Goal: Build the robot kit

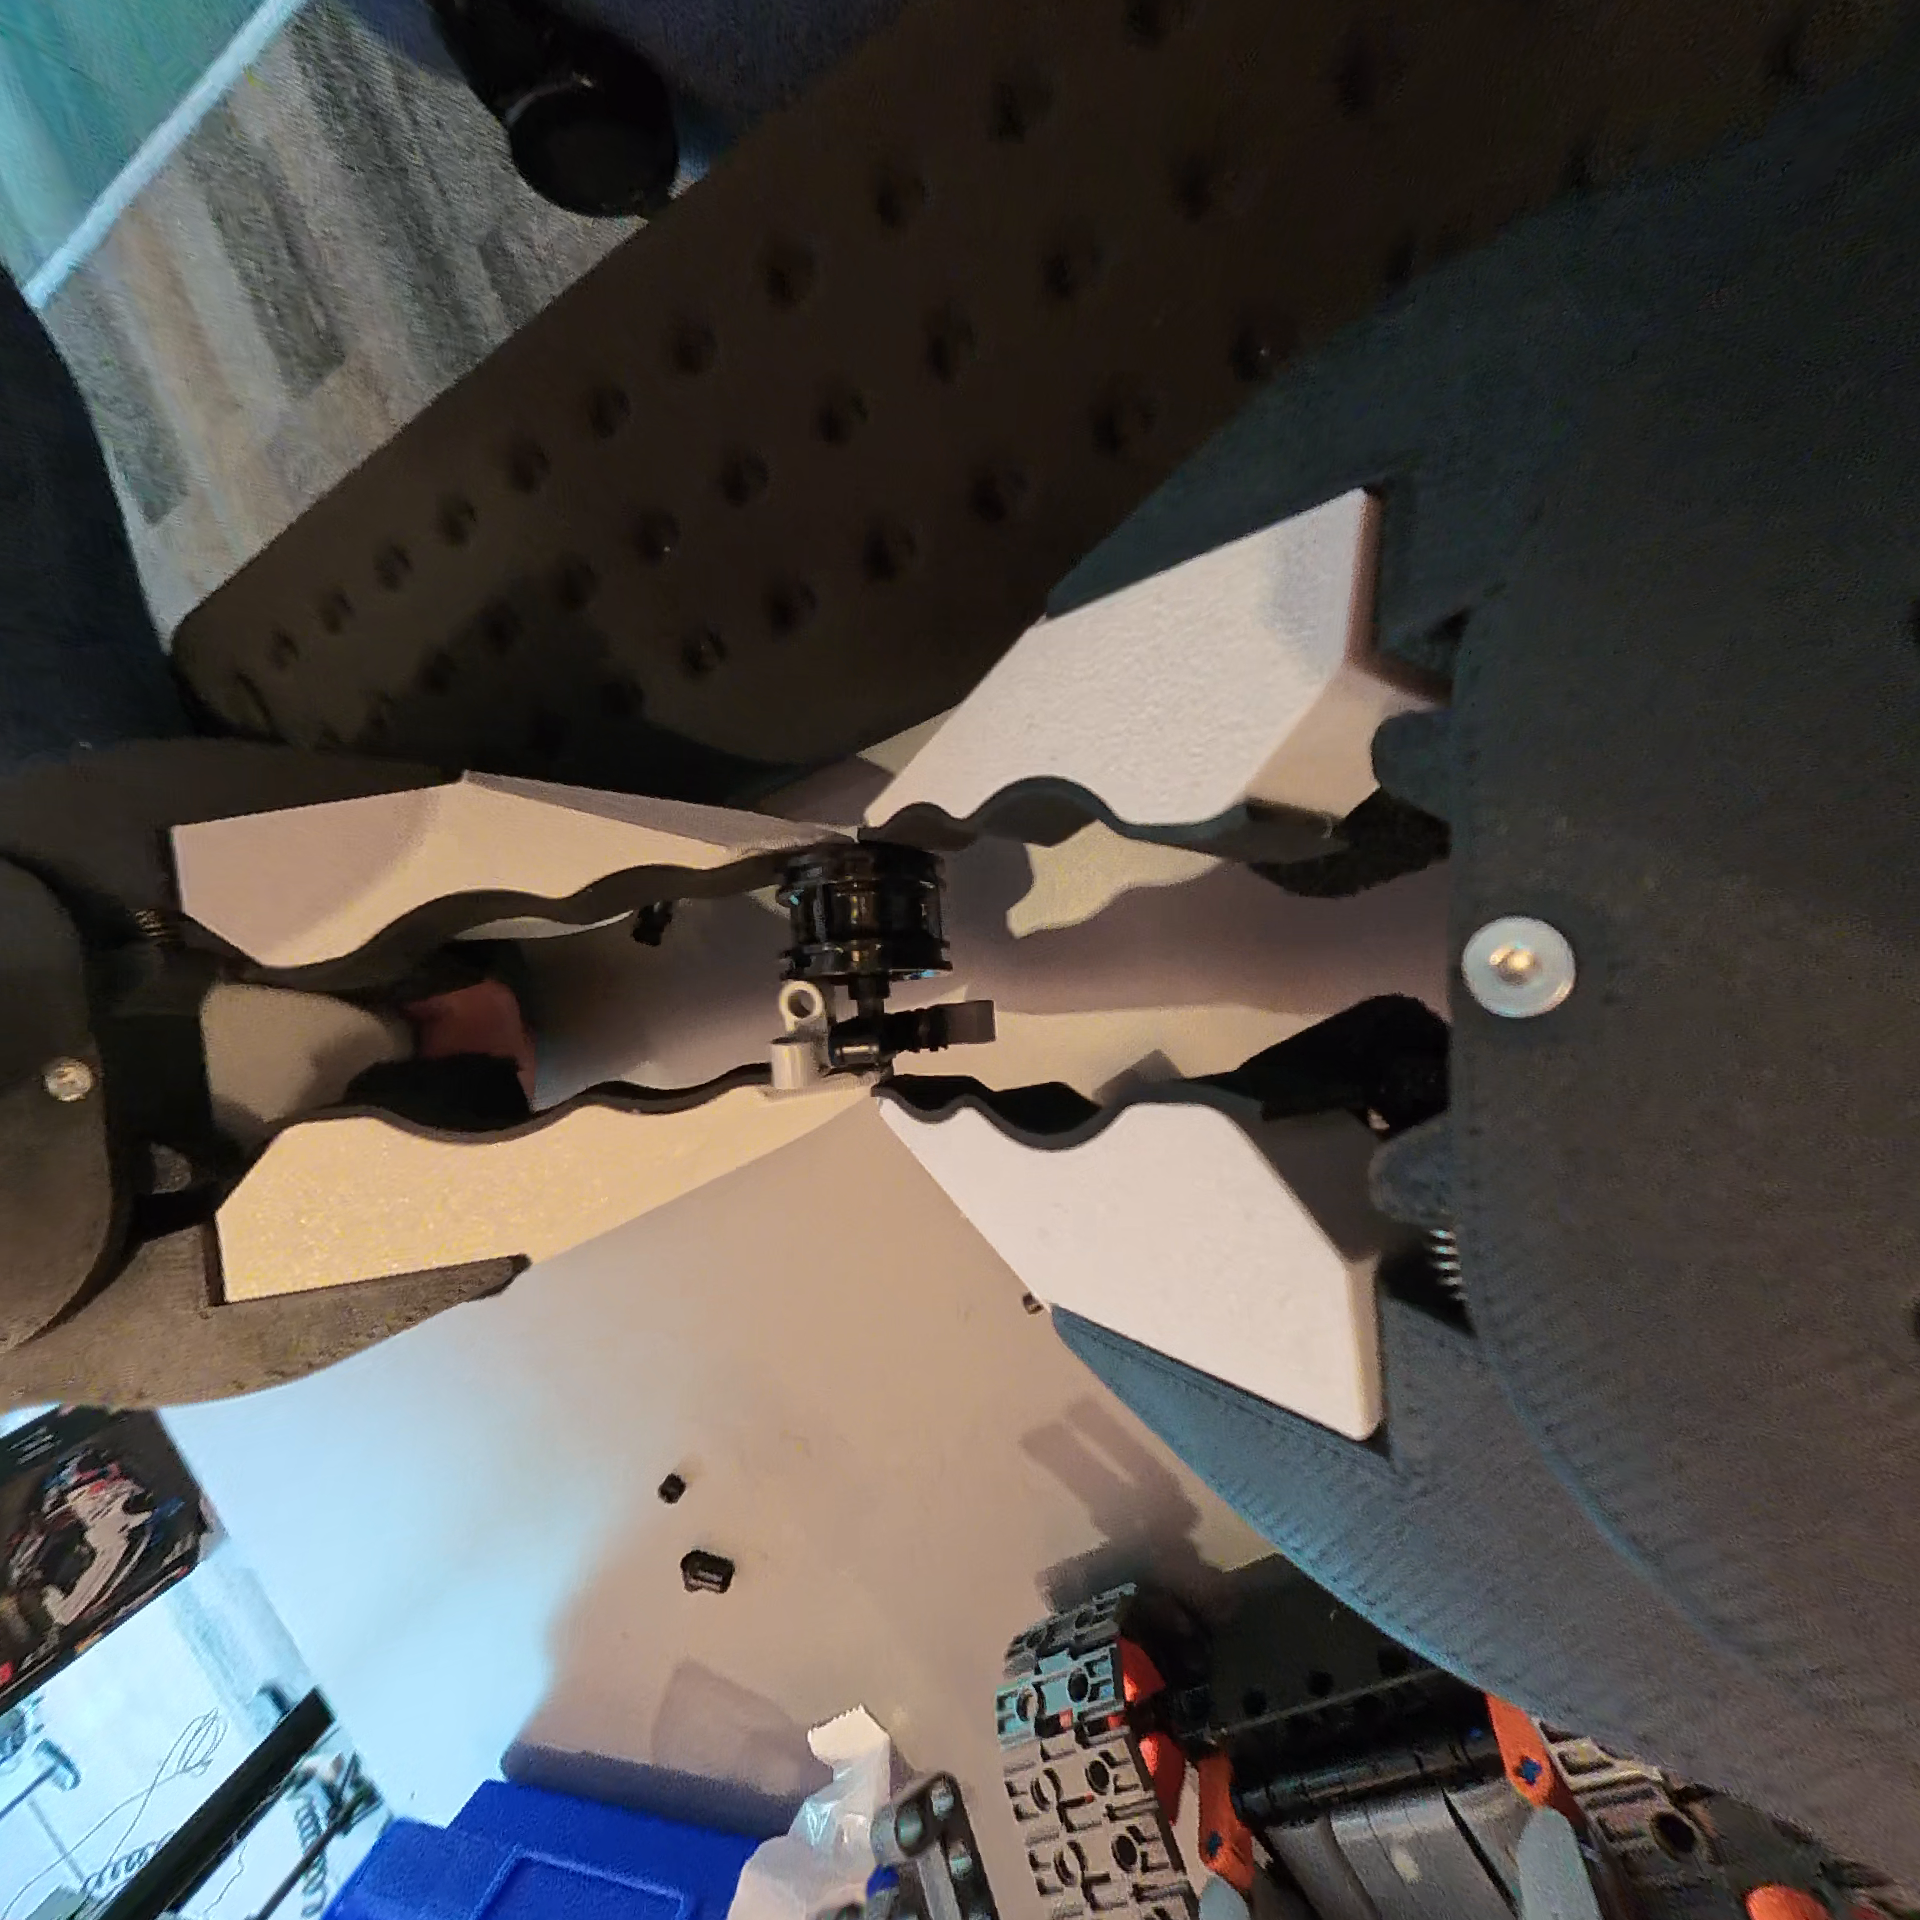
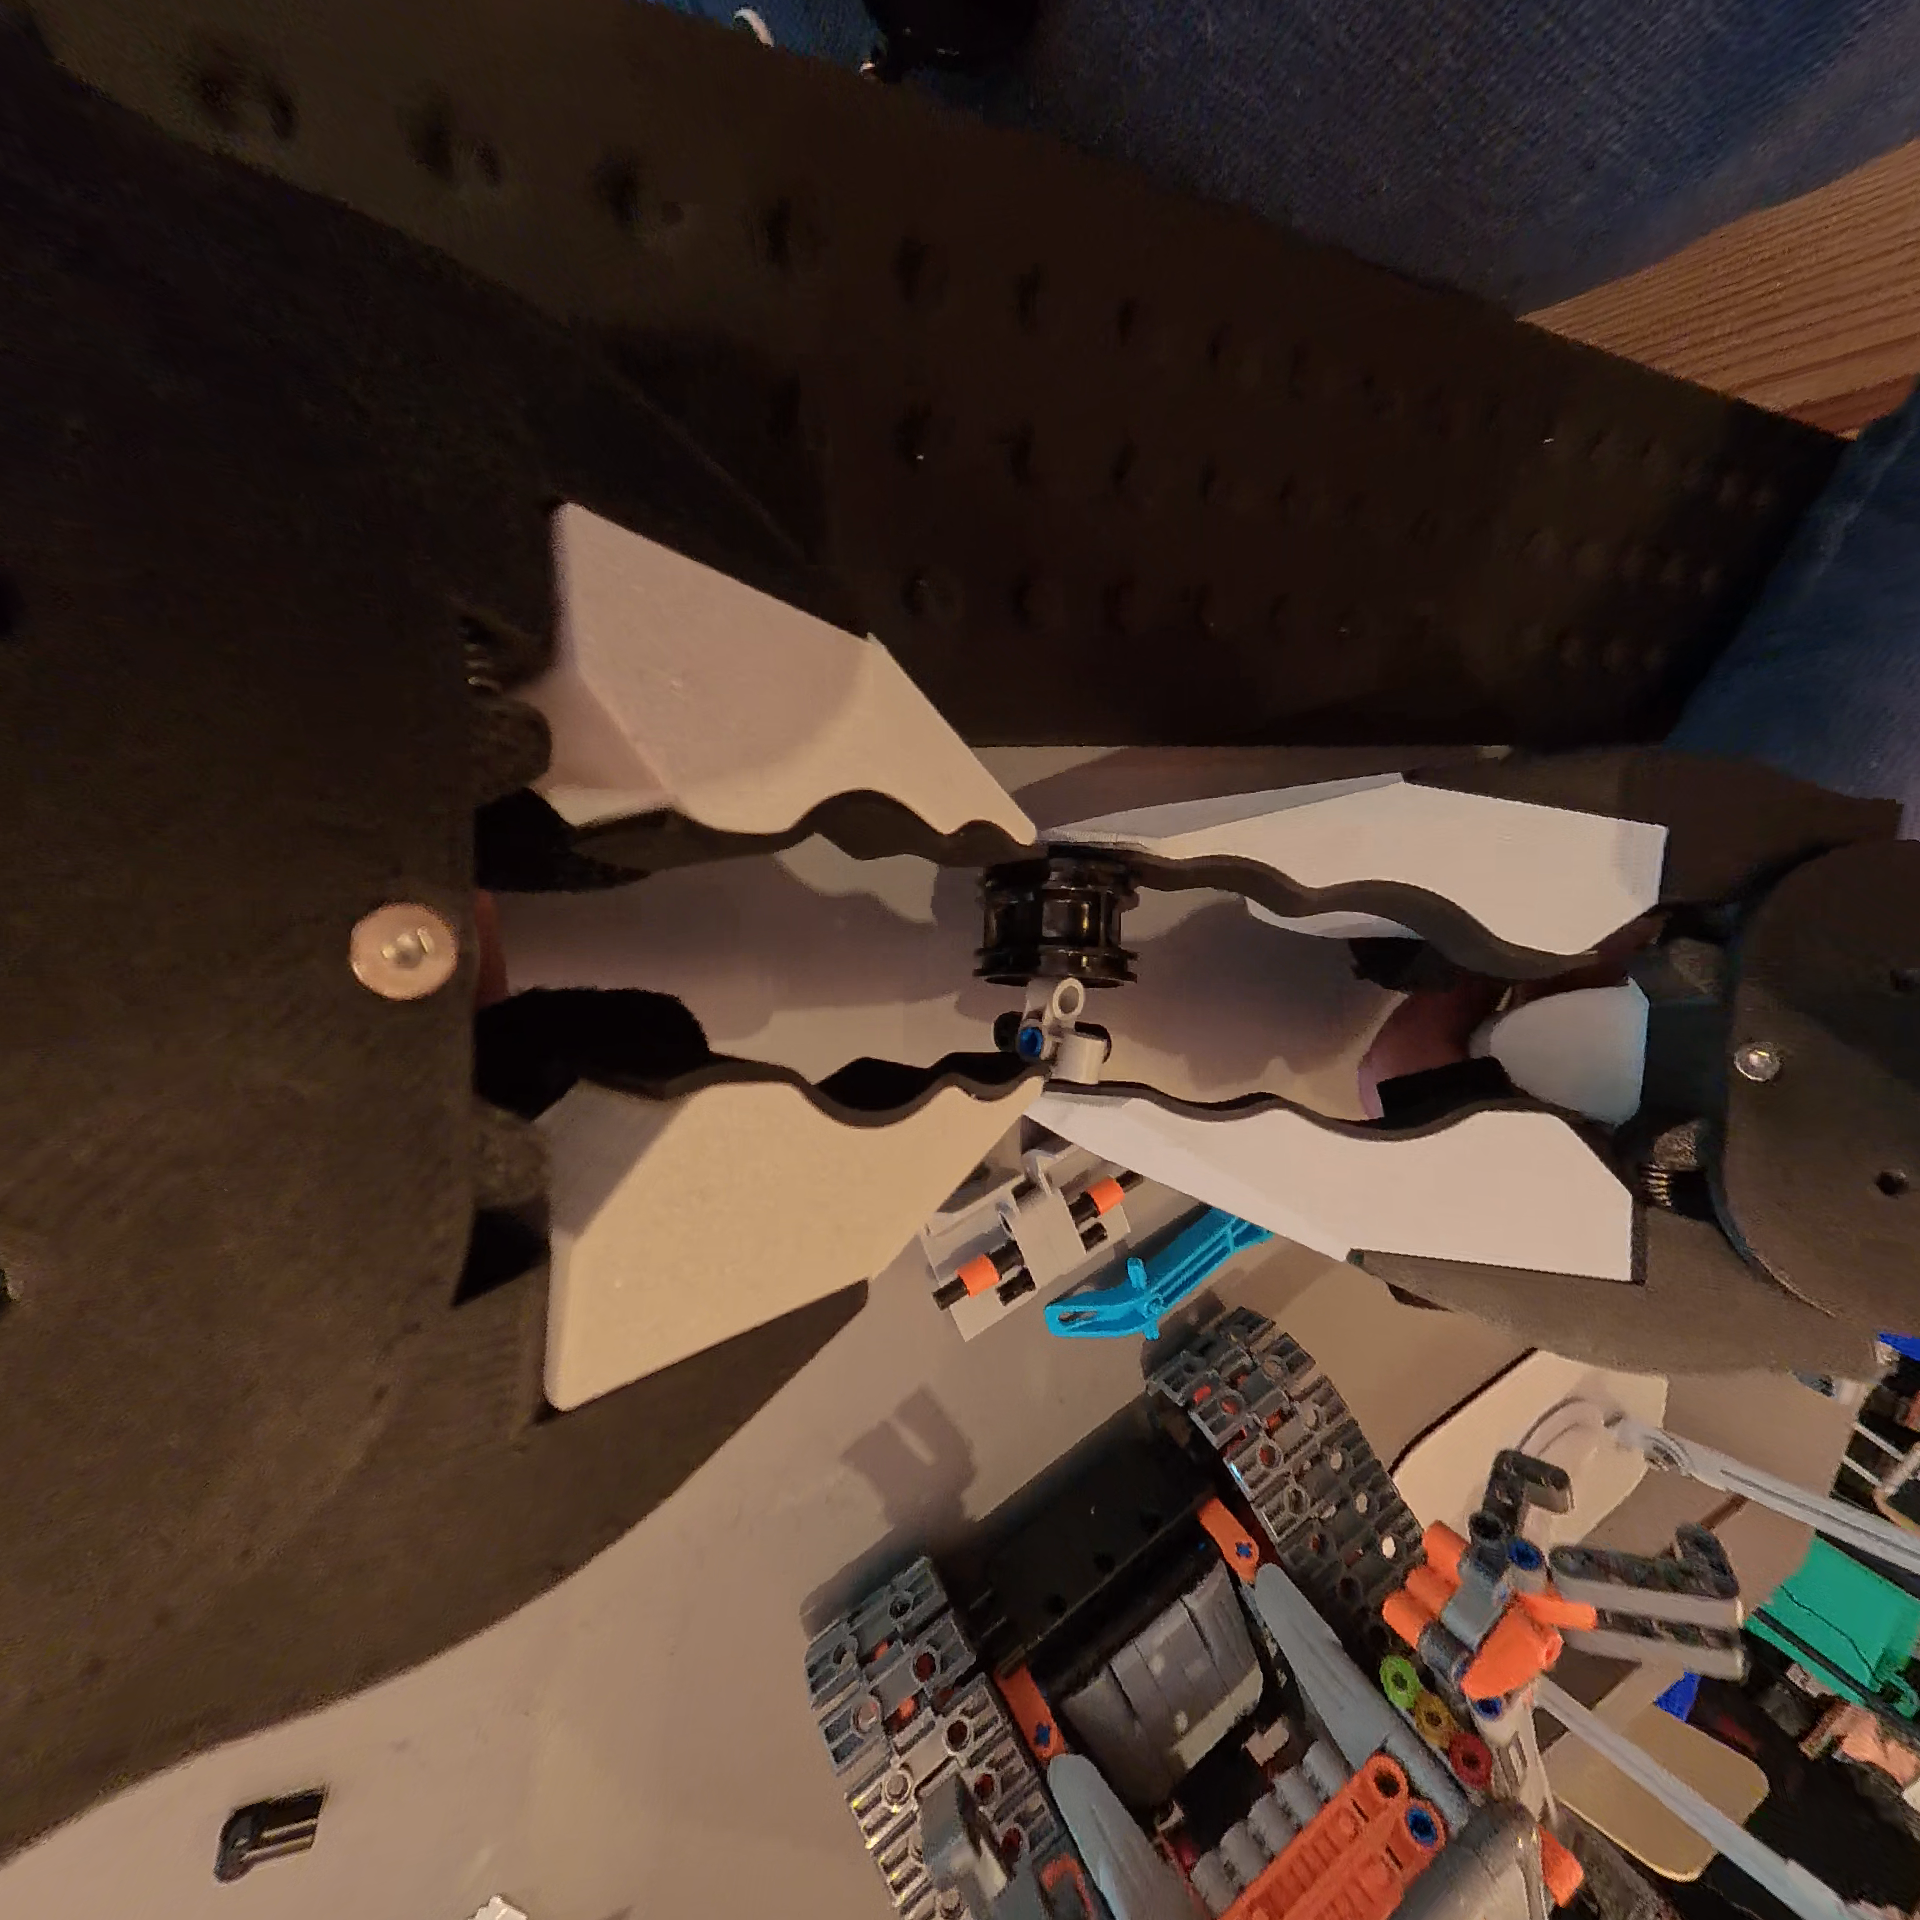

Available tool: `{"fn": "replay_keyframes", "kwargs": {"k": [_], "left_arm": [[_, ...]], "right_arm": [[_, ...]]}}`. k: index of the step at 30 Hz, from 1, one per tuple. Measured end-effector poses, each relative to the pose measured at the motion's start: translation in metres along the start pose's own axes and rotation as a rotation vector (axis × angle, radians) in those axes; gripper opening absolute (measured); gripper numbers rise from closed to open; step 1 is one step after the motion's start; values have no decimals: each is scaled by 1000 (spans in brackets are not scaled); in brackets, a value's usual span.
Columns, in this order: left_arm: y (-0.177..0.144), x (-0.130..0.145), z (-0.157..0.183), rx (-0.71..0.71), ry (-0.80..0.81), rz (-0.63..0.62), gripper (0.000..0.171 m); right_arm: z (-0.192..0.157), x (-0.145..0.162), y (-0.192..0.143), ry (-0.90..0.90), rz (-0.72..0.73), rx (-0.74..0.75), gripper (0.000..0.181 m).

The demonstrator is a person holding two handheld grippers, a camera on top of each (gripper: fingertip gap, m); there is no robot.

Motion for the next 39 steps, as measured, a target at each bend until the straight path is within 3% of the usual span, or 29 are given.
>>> {"fn": "replay_keyframes", "kwargs": {"k": [9,18,25,39], "left_arm": [[9,8,10,75,73,-103,40],[4,12,4,112,-1,-78,39],[4,11,9,95,83,-75,31],[5,11,5,138,110,-109,31]], "right_arm": [[-6,12,8,-27,-111,-50,32],[-1,16,8,-16,-119,-62,35],[-3,16,8,-25,-121,-82,34],[-1,16,6,-18,-125,-109,35]]}}
Point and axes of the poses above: each gripper's, where its closed fingertips meet, y out along the fingers, x out of its underside, z = x × y across the jaws, the point moved 3 cm from there along -y, back along the fingers, and after that the axes turned 14 degrees about -x, right-handed, at the moved point
